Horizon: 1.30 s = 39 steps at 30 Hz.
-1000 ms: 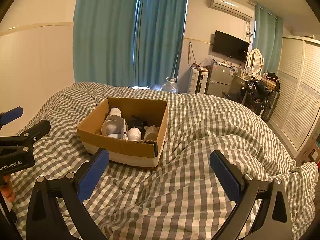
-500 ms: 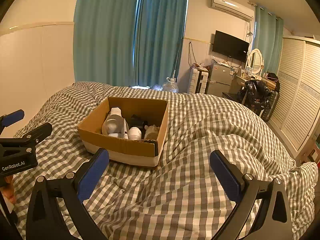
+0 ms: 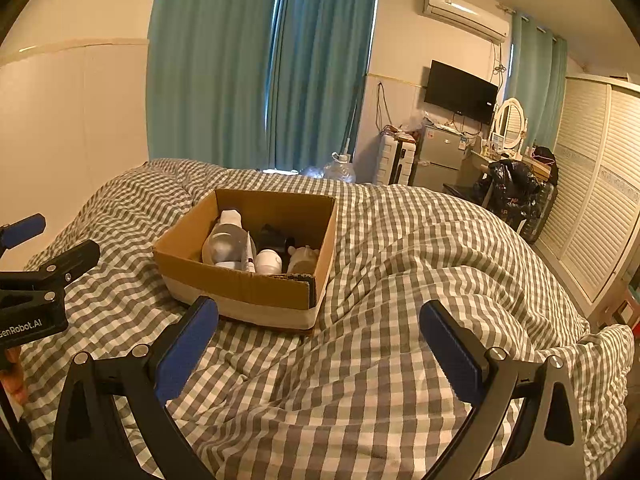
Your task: Organize objects
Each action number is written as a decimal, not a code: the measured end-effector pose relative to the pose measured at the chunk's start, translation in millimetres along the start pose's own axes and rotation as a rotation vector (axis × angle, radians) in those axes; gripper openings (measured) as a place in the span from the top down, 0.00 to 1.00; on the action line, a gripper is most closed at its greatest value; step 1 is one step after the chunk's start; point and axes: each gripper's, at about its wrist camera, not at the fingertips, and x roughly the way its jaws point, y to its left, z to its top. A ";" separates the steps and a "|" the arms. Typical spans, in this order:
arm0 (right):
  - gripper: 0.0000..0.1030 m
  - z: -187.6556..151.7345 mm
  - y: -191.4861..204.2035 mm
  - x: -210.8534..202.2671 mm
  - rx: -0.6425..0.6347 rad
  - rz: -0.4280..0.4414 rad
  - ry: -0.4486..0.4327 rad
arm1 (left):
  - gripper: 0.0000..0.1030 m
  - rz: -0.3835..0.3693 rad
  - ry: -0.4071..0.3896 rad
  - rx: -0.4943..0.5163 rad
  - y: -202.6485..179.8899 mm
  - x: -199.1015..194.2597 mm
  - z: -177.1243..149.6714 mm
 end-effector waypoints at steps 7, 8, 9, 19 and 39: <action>0.02 -3.2 -0.4 1.9 0.005 0.004 0.002 | 0.00 -0.017 -0.001 -0.011 1.3 -1.9 0.3; 0.02 -3.2 -0.4 1.8 0.005 0.004 0.001 | 0.00 -0.017 0.000 -0.010 1.1 -1.7 0.3; 0.02 -3.2 -0.5 1.8 0.005 0.004 0.001 | 0.00 -0.013 0.003 -0.007 0.5 -1.4 0.5; 0.02 -4.3 -0.2 7.1 -0.010 0.003 0.024 | 0.00 -0.014 0.024 -0.020 3.1 -1.2 5.2; 0.02 -1.7 2.9 4.3 -0.023 -0.008 0.021 | 0.00 0.013 0.026 0.029 -4.0 -3.4 2.8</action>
